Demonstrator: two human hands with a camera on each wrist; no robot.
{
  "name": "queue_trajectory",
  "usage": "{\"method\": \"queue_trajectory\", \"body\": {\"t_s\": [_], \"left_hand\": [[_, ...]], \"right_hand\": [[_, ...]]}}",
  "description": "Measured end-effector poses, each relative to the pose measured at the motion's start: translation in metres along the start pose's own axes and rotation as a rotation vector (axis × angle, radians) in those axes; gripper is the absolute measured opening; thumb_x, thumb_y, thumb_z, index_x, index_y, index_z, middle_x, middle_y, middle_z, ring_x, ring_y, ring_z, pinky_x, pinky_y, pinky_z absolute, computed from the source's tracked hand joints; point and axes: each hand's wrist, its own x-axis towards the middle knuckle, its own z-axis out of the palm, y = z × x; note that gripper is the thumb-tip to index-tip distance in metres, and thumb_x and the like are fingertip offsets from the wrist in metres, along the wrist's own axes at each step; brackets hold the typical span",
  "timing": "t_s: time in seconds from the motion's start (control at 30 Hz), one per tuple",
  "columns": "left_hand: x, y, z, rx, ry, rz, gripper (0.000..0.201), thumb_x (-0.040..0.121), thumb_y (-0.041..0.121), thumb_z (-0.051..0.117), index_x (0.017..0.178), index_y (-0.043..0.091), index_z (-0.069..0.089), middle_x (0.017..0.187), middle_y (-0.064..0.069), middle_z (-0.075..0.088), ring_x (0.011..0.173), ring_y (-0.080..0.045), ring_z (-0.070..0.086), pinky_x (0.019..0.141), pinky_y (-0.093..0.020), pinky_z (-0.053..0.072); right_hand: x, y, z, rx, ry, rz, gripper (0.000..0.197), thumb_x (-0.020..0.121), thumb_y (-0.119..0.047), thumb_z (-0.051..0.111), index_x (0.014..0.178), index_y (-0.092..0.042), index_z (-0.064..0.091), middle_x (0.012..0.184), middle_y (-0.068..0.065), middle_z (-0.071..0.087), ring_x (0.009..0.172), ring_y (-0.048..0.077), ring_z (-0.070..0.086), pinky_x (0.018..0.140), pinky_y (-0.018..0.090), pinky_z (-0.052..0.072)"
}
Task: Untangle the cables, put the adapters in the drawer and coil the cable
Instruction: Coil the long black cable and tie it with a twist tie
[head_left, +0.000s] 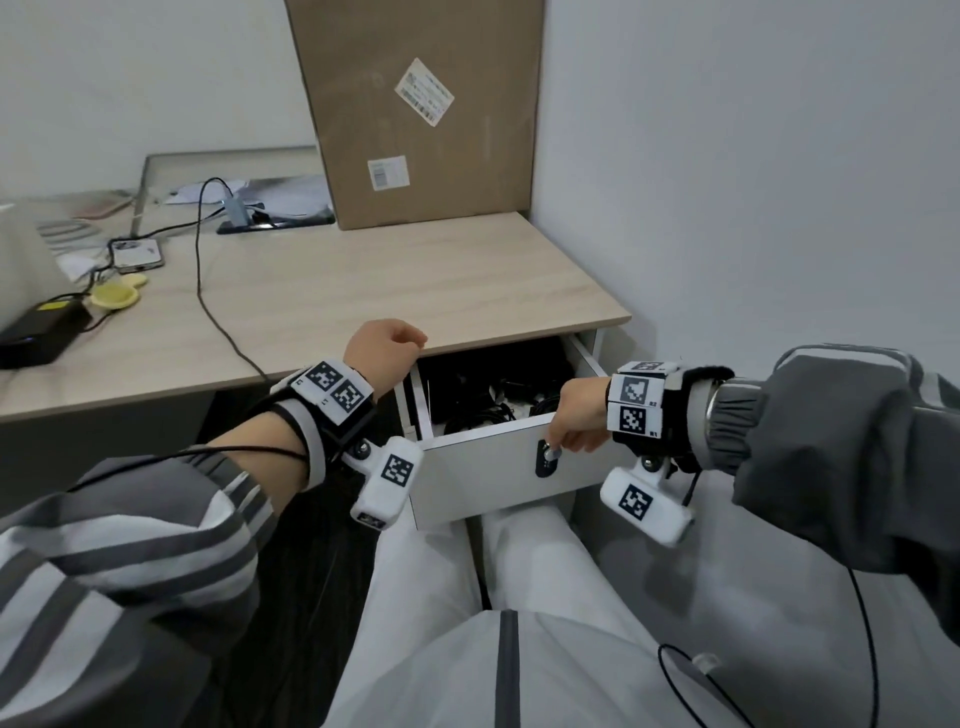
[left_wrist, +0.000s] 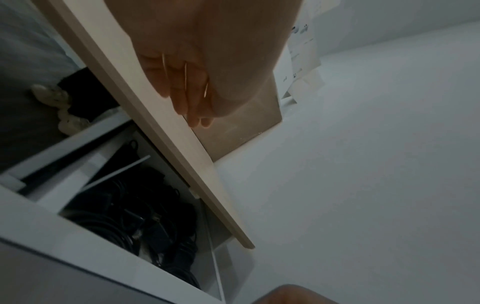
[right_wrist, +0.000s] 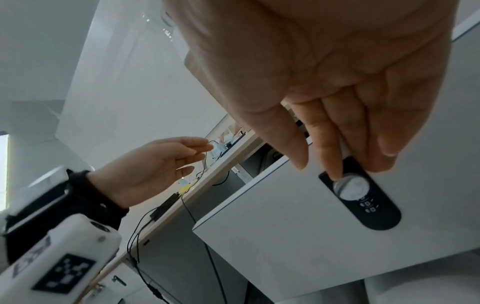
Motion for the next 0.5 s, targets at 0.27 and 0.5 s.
{"method": "queue_trajectory", "body": {"t_s": [0.27,0.5], "left_hand": [[0.023,-0.031,0.007,0.171,-0.278,-0.129,0.034,0.089,0.004,0.053,0.122,0.007,0.061,0.120,-0.012,0.062,0.108,-0.024,0.058,0.096,-0.033,0.044],[0.030,-0.026,0.029,0.174,-0.186,-0.113,0.024,0.088,0.007,0.049,0.099,0.004,0.069,0.102,-0.015,0.068,0.092,-0.028,0.062,0.077,-0.031,0.048]], "right_hand": [[0.037,-0.015,-0.005,0.054,0.096,-0.013,0.021,0.086,-0.008,0.063,0.103,0.004,0.067,0.086,0.011,0.067,0.080,0.018,0.055,0.067,0.027,0.049],[0.074,-0.015,0.003,0.059,0.283,-0.023,0.027,0.081,-0.009,0.064,0.105,0.003,0.069,0.091,0.013,0.067,0.082,0.022,0.064,0.081,0.032,0.056]]}}
